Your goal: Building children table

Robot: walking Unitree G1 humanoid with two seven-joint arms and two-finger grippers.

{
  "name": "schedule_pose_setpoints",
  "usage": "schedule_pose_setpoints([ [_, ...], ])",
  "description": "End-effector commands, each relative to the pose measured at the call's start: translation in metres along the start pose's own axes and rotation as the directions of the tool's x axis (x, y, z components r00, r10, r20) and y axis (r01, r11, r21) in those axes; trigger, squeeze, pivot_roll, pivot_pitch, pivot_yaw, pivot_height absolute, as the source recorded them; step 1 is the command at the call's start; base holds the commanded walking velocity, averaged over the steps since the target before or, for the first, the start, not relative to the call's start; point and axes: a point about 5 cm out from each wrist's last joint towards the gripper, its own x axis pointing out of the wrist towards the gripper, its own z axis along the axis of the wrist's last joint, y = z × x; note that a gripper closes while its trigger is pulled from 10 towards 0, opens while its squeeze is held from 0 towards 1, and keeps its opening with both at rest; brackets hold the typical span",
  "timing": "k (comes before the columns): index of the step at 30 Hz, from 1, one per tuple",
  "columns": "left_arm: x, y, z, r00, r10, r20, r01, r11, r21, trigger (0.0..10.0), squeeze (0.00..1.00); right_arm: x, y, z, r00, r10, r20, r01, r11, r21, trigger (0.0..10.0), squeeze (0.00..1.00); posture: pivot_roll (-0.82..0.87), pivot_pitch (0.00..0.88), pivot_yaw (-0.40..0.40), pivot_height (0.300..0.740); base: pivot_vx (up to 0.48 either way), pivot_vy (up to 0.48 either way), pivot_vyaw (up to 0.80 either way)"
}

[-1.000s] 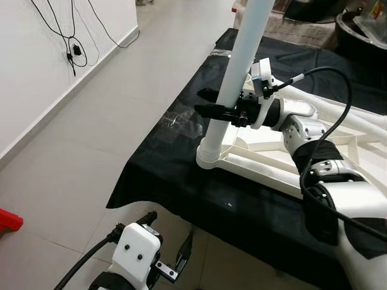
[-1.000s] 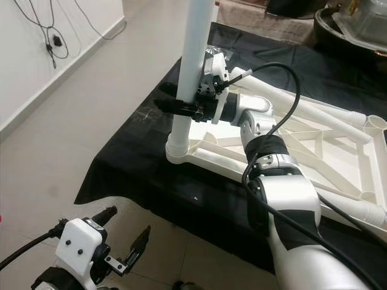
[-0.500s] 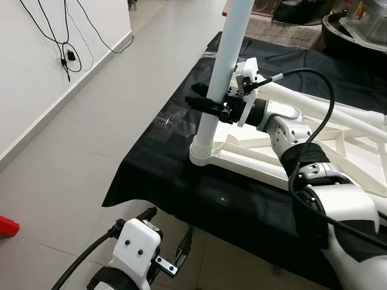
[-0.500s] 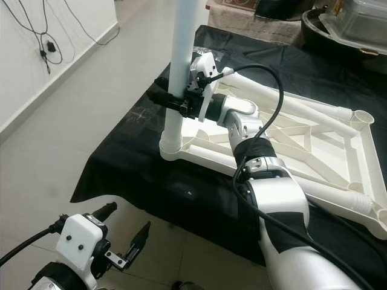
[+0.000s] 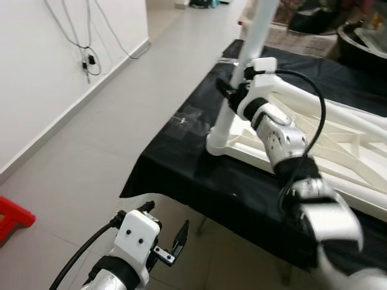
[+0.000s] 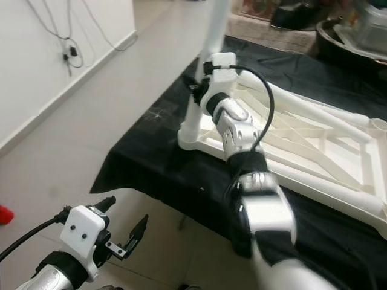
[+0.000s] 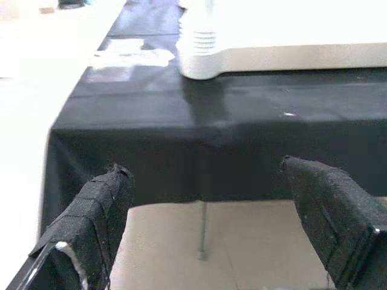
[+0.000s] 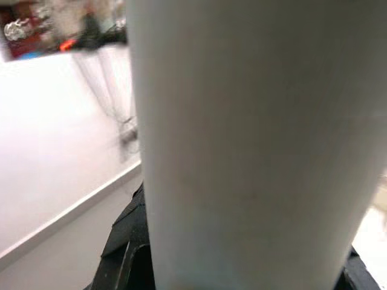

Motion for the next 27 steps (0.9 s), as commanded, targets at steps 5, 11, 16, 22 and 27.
schedule_pose_setpoints([
  [5,0.005,0.004,-0.005,1.000,-0.017,-0.009,0.017,1.000,0.005,10.0,0.00,-0.038,-0.002,-0.032,0.955,-0.289,-0.067,0.284,0.956,-0.065,10.0,0.00,0.13,0.198,-0.088,0.740,0.000,0.000,0.00],
  [11,0.009,0.007,-0.006,1.000,-0.017,-0.003,0.017,1.000,0.015,10.0,0.00,-0.041,0.028,-0.036,0.921,-0.379,-0.095,0.375,0.925,-0.057,10.0,0.00,0.13,0.179,-0.085,0.740,0.000,0.000,0.00],
  [16,0.011,0.008,-0.007,1.000,-0.017,0.000,0.017,1.000,0.018,10.0,0.00,-0.034,0.039,-0.037,0.868,-0.479,-0.129,0.467,0.877,-0.114,10.0,0.00,0.14,0.170,-0.089,0.740,0.000,0.000,0.00],
  [22,0.010,0.010,-0.009,1.000,-0.015,0.000,0.015,1.000,0.021,10.0,0.00,-0.032,0.035,-0.035,0.722,-0.677,-0.144,0.621,0.725,-0.299,10.0,0.00,0.15,0.162,-0.096,0.740,0.000,0.000,0.00],
  [27,0.010,0.010,-0.010,1.000,-0.014,-0.001,0.014,1.000,0.025,10.0,0.00,-0.036,0.028,-0.032,0.608,-0.780,-0.147,0.722,0.620,-0.308,10.0,0.00,0.14,0.157,-0.096,0.740,0.000,0.000,0.00],
])
